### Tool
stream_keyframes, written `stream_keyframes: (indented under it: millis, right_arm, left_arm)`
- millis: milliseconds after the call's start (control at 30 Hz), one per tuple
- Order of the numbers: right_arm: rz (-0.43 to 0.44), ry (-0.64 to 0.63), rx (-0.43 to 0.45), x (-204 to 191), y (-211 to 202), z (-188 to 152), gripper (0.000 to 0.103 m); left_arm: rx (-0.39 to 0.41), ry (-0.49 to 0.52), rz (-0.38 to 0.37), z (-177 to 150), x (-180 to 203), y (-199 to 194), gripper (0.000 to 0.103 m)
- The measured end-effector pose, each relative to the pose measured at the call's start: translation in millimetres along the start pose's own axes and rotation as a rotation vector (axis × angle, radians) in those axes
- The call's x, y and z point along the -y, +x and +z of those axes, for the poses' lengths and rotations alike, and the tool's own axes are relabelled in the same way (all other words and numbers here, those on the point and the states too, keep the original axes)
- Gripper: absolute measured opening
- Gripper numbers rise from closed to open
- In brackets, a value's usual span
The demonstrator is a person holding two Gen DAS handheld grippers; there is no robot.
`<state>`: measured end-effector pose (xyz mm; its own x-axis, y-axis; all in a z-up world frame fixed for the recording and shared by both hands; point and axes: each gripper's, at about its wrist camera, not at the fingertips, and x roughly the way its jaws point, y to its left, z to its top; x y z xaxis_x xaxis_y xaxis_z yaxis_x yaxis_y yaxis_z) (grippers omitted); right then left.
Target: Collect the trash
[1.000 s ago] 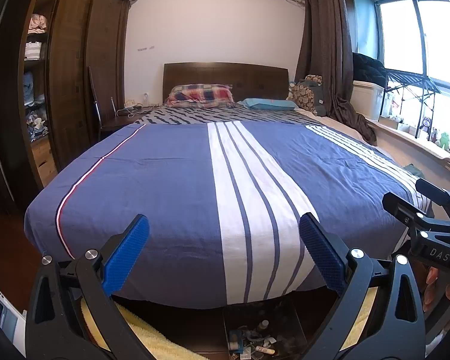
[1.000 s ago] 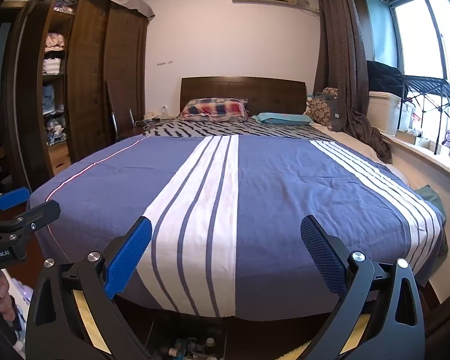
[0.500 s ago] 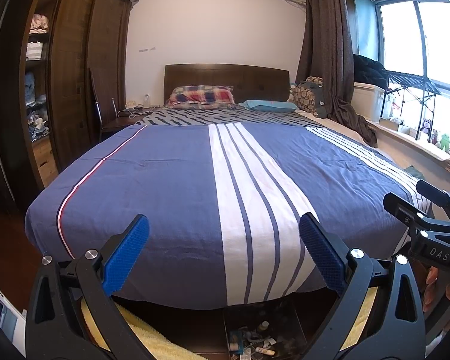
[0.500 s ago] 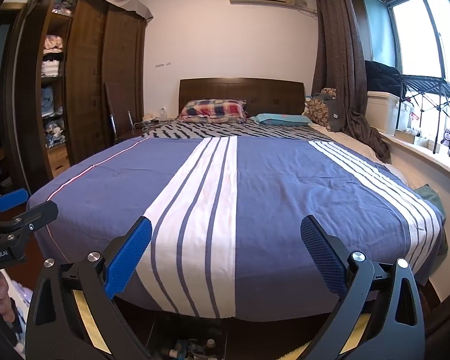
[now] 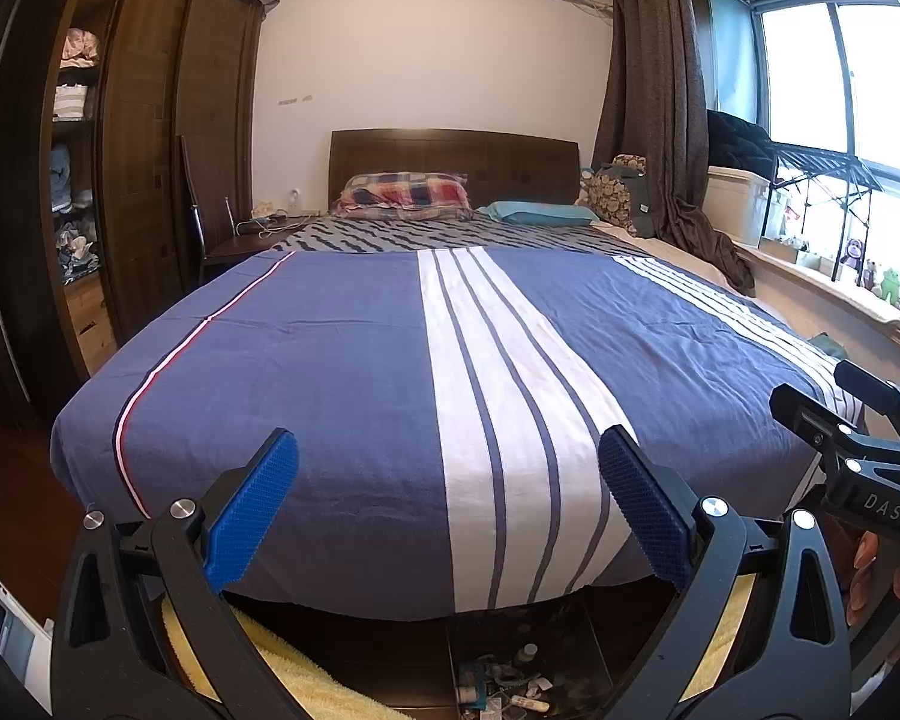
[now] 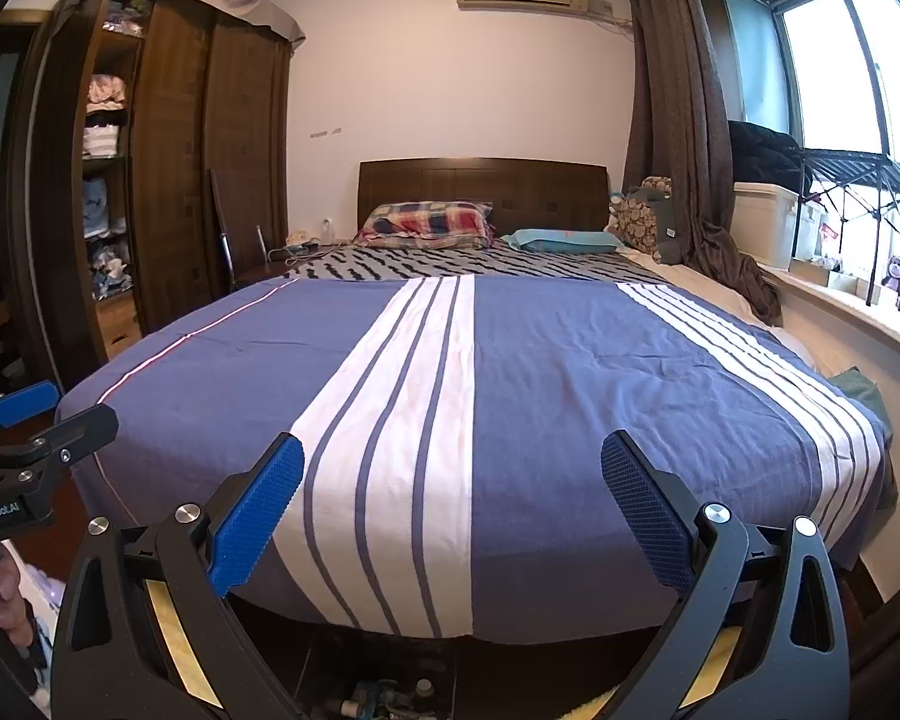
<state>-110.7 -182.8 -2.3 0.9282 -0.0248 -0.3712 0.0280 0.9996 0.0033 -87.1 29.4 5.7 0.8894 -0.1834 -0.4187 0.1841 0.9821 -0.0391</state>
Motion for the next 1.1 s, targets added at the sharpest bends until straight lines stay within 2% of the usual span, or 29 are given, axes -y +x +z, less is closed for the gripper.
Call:
stream_keyframes:
  millis: [1100]
  right_arm:
    - [0.008,-0.003,-0.013,-1.0,-0.3,2.8,0.100]
  left_arm:
    - [0.022,-0.006,0.005,2.6,-3.8,-6.3,0.095]
